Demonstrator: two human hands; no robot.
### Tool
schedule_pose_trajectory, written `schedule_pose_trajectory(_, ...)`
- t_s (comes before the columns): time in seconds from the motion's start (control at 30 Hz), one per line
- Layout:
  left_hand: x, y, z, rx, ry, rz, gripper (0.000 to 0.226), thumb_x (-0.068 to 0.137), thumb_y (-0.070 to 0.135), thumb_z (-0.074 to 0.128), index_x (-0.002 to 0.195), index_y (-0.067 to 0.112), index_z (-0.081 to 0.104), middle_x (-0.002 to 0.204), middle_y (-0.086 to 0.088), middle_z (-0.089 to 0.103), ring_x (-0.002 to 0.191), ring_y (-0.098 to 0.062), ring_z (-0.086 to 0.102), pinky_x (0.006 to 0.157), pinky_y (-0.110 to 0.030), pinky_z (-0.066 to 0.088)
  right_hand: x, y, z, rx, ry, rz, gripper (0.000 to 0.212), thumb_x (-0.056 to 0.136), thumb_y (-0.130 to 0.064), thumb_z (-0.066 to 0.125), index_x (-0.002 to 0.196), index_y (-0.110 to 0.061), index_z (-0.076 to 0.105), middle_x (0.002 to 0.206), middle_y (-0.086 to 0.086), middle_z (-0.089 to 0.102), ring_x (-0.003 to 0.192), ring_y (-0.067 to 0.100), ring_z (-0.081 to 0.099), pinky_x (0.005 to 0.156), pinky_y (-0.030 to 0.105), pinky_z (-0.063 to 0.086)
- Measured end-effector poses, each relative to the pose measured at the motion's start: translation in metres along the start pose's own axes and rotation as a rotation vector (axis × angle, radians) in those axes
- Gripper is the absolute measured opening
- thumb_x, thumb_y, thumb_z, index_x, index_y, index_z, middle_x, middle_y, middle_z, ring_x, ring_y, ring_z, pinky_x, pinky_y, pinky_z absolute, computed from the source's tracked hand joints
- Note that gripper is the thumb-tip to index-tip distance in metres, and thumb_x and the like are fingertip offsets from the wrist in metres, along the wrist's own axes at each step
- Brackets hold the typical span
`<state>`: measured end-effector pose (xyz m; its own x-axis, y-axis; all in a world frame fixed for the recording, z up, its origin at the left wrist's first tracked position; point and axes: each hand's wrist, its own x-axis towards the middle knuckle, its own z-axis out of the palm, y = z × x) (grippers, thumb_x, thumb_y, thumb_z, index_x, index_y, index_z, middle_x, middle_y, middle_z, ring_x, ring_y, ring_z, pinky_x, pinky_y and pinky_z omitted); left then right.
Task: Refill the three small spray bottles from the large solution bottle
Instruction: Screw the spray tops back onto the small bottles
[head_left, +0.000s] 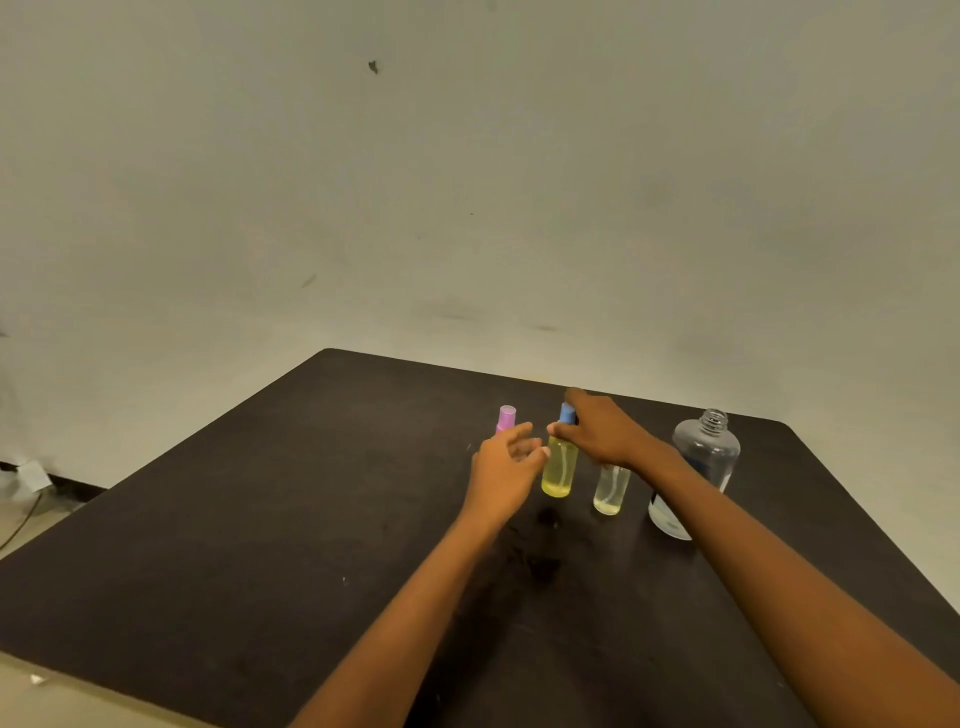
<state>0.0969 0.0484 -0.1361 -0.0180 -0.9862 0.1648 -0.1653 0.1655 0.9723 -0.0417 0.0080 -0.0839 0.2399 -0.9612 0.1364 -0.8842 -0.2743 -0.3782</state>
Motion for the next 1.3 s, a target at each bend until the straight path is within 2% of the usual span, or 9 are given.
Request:
schedule_pose_trajectory(0.1, 0.002, -0.005, -0.004, 0.006, 0.035, -0.021, 0.038, 0.090, 0.013, 0.058, 0.127, 0.007, 0.055, 0.123, -0.008, 0.063, 0.102, -0.009, 0.058, 0.089, -0.022, 0.045, 0.001, -0.001, 0.011, -0.040, -0.022, 0.056, 0.023, 0.090, -0.027, 0.053, 0.101, -0.009, 0.044, 0.096, 0.012, 0.053, 0.068, 0.020, 0.049, 0.058, 0.027, 0.040)
schedule_pose_trajectory(0.33, 0.000, -0.013, 0.005, 0.043, -0.034, -0.082, 0.036, 0.090, 0.012, 0.056, 0.126, 0.007, 0.056, 0.121, -0.007, 0.063, 0.109, -0.016, 0.059, 0.092, -0.030, 0.048, 0.002, 0.001, 0.015, -0.021, -0.040, 0.073, 0.021, 0.089, -0.026, 0.055, 0.093, -0.014, 0.039, 0.090, 0.008, 0.053, 0.061, 0.017, 0.053, 0.050, 0.018, 0.041)
schedule_pose_trajectory(0.43, -0.004, -0.014, 0.008, 0.055, -0.010, -0.058, 0.033, 0.090, 0.010, 0.056, 0.123, 0.008, 0.057, 0.117, -0.006, 0.065, 0.106, -0.014, 0.060, 0.091, -0.027, 0.049, 0.002, -0.002, 0.006, -0.014, -0.085, 0.103, 0.030, 0.085, -0.033, 0.061, 0.099, -0.010, 0.045, 0.094, 0.009, 0.056, 0.067, 0.019, 0.057, 0.057, 0.024, 0.047)
schedule_pose_trajectory(0.53, -0.009, -0.015, 0.019, 0.043, 0.087, 0.016, 0.025, 0.090, 0.011, 0.057, 0.114, 0.010, 0.062, 0.108, -0.005, 0.068, 0.100, -0.017, 0.065, 0.088, -0.033, 0.055, 0.002, -0.001, -0.021, -0.093, 0.095, 0.083, 0.036, 0.085, -0.040, 0.057, 0.106, -0.011, 0.053, 0.106, 0.010, 0.058, 0.090, 0.023, 0.055, 0.076, 0.035, 0.046)
schedule_pose_trajectory(0.63, -0.015, -0.012, 0.039, 0.041, 0.069, 0.052, 0.025, 0.090, 0.012, 0.058, 0.114, 0.010, 0.062, 0.108, -0.003, 0.067, 0.099, -0.014, 0.065, 0.088, -0.031, 0.055, -0.003, 0.008, -0.054, -0.284, 0.271, 0.041, 0.022, 0.089, -0.032, 0.050, 0.101, -0.015, 0.059, 0.108, 0.007, 0.061, 0.088, 0.021, 0.055, 0.074, 0.032, 0.043)
schedule_pose_trajectory(0.83, -0.020, -0.009, 0.076, 0.120, -0.047, 0.040, 0.027, 0.088, 0.013, 0.057, 0.115, 0.009, 0.062, 0.103, 0.001, 0.066, 0.095, -0.012, 0.062, 0.087, -0.034, 0.054, -0.012, 0.025, -0.048, -0.710, -0.209, 0.073, 0.039, 0.081, -0.045, 0.059, 0.113, -0.023, 0.055, 0.117, 0.000, 0.059, 0.110, 0.020, 0.051, 0.095, 0.038, 0.030)
schedule_pose_trajectory(1.0, -0.024, -0.009, 0.092, 0.095, 0.008, 0.103, 0.030, 0.089, 0.008, 0.055, 0.119, 0.013, 0.058, 0.102, 0.001, 0.063, 0.093, -0.009, 0.058, 0.080, -0.020, 0.050, -0.017, 0.029, -0.039, -0.691, -0.242, 0.012, 0.033, 0.084, -0.031, 0.060, 0.115, -0.021, 0.053, 0.120, -0.001, 0.056, 0.113, 0.017, 0.050, 0.097, 0.036, 0.025)
schedule_pose_trajectory(1.17, -0.024, -0.003, 0.105, 0.081, 0.022, 0.145, 0.060, 0.087, 0.011, 0.062, 0.142, 0.011, 0.035, 0.139, 0.000, 0.047, 0.130, -0.013, 0.042, 0.109, -0.027, 0.037, -0.028, 0.029, -0.057, -0.394, -0.185, -0.058, 0.015, 0.079, -0.020, 0.066, 0.090, -0.015, 0.058, 0.086, -0.003, 0.054, 0.083, 0.013, 0.051, 0.074, 0.026, 0.040)
schedule_pose_trajectory(1.3, -0.017, 0.006, 0.104, 0.043, 0.052, 0.150, 0.034, 0.087, 0.022, 0.064, 0.120, 0.012, 0.056, 0.101, 0.005, 0.063, 0.096, -0.008, 0.061, 0.079, -0.013, 0.048, -0.036, 0.034, -0.063, -0.154, -0.120, -0.080, 0.017, 0.082, -0.025, 0.065, 0.075, -0.013, 0.056, 0.069, -0.005, 0.053, 0.066, 0.011, 0.048, 0.062, 0.021, 0.038)
